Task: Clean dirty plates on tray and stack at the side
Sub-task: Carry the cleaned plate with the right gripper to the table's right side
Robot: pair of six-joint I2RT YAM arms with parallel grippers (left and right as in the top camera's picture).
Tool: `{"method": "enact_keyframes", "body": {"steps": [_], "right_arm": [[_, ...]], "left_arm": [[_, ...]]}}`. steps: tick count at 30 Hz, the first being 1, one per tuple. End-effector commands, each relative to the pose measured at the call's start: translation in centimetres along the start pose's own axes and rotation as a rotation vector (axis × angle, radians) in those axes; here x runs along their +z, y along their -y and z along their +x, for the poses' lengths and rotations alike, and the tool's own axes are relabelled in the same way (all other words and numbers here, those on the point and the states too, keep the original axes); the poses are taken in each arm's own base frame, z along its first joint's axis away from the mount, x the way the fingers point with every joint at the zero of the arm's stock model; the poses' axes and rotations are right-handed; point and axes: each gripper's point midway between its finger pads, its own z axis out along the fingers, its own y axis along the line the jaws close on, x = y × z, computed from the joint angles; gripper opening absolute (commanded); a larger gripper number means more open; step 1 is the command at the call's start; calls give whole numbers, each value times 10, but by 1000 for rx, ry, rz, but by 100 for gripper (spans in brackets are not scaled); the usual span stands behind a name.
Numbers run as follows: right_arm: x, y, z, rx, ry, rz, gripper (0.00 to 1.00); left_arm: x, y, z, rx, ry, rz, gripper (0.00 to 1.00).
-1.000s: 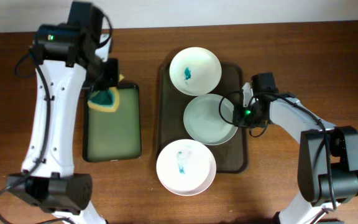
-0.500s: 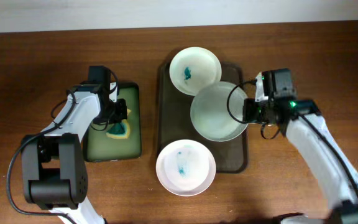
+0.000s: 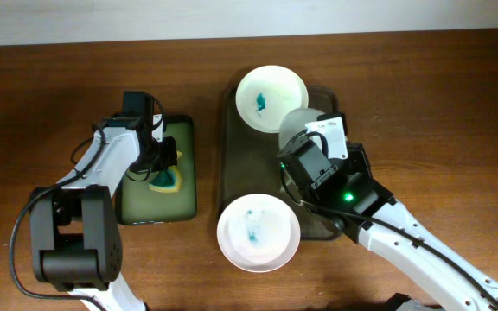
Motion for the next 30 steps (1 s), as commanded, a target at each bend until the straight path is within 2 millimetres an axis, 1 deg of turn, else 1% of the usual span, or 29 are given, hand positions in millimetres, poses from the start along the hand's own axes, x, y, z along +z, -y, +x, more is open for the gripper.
{"method": "enact_keyframes", "body": {"steps": [1,4,5,9,10,19,25,26,27,30], "right_arm": [[-6,26,-10,26,55,133,4],[-9,23,-11,-2,61,124,4],[-13,18,-12,-11,72,113,4],[-29,13,-19,-42,133,140,4],[-30,11,-19,-45,137,135,4],[-30,11,-20,-39,137,135,4],[-30,8,-25,4,156,119,4],[-30,6,-25,11,155,106,4],[-26,-1,-22,62,134,54,4],[-1,-20,-4,216,-22,-157,4]], "left_arm": [[-6,1,-1,-4,15,10,0],[-6,0,-1,-4,16,8,0],[-6,0,-2,-3,17,6,0],[-6,0,-2,-3,19,6,0],[-6,0,-2,-3,19,6,0],[-6,0,-2,-3,20,6,0],[-6,0,-2,-3,20,6,0],[-6,0,-2,-3,20,6,0],[-6,0,-2,-3,20,6,0],[-6,0,-2,-3,19,6,0]]}}
